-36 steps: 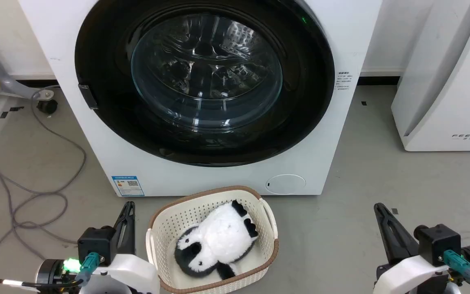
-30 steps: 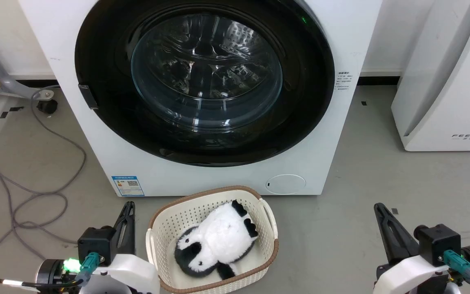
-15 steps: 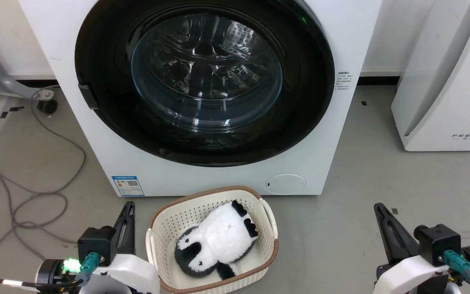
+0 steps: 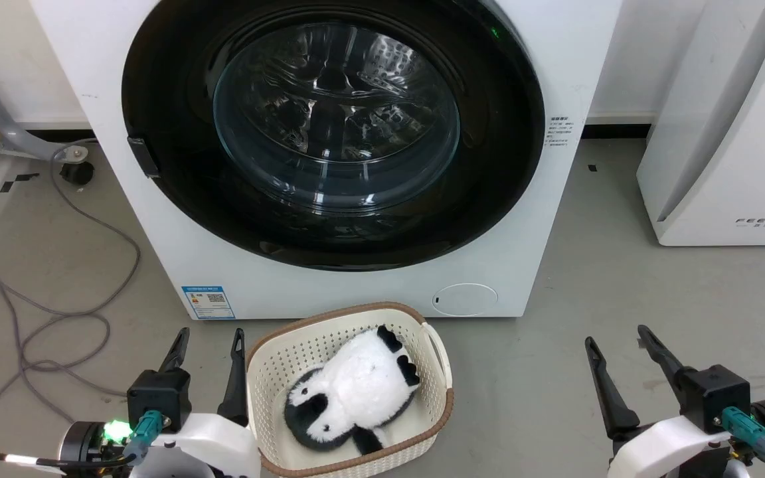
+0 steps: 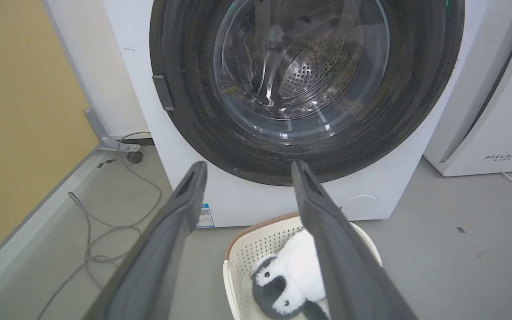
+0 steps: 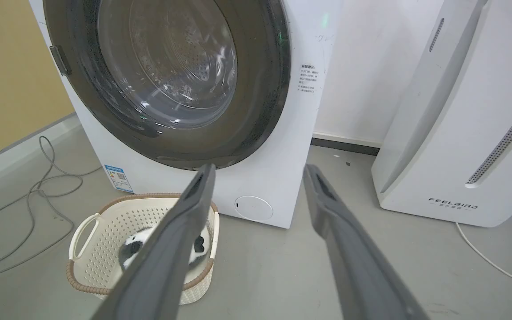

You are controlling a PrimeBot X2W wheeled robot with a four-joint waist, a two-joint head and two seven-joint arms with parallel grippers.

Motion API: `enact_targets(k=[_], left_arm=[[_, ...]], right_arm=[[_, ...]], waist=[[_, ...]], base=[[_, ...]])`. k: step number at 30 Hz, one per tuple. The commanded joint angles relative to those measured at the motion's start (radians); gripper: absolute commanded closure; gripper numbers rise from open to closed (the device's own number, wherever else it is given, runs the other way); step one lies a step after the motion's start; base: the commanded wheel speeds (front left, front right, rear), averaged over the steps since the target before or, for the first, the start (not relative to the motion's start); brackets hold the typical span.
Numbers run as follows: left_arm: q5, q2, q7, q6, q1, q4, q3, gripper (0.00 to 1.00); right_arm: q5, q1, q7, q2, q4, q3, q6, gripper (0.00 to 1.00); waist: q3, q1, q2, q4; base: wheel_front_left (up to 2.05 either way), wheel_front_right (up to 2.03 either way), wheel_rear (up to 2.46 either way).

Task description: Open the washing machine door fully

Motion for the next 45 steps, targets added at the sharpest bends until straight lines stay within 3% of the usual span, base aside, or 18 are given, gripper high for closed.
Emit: enact_targets(k=[1, 19, 45], left_arm=[[-0.001, 0.000, -0.007, 0.001, 0.000, 0.002, -0.003, 0.00], [-0.004, 0.001, -0.043, 0.004, -0.006, 0.013, -0.022, 0.00], [-0.010, 0.002, -0.098, 0.014, -0.044, 0.018, -0.065, 0.00]], right_arm=[[0.004, 0.000, -0.007, 0.000, 0.000, 0.001, 0.000, 0.00], [0.056, -0.010, -0.038, -0.007, -0.002, 0.002, 0.000, 0.00], [0.234, -0.170, -0.003, -0.107, -0.013, -0.041, 0.000, 0.00]], waist=[[0.000, 0.0000, 0.0000, 0.000], [0.008, 0.0000, 0.0000, 0.006], [0.077, 0.0000, 0.0000, 0.049]], base=[[0.00, 0.00, 0.00], [0.00, 0.00, 0.00], [0.00, 0.00, 0.00]])
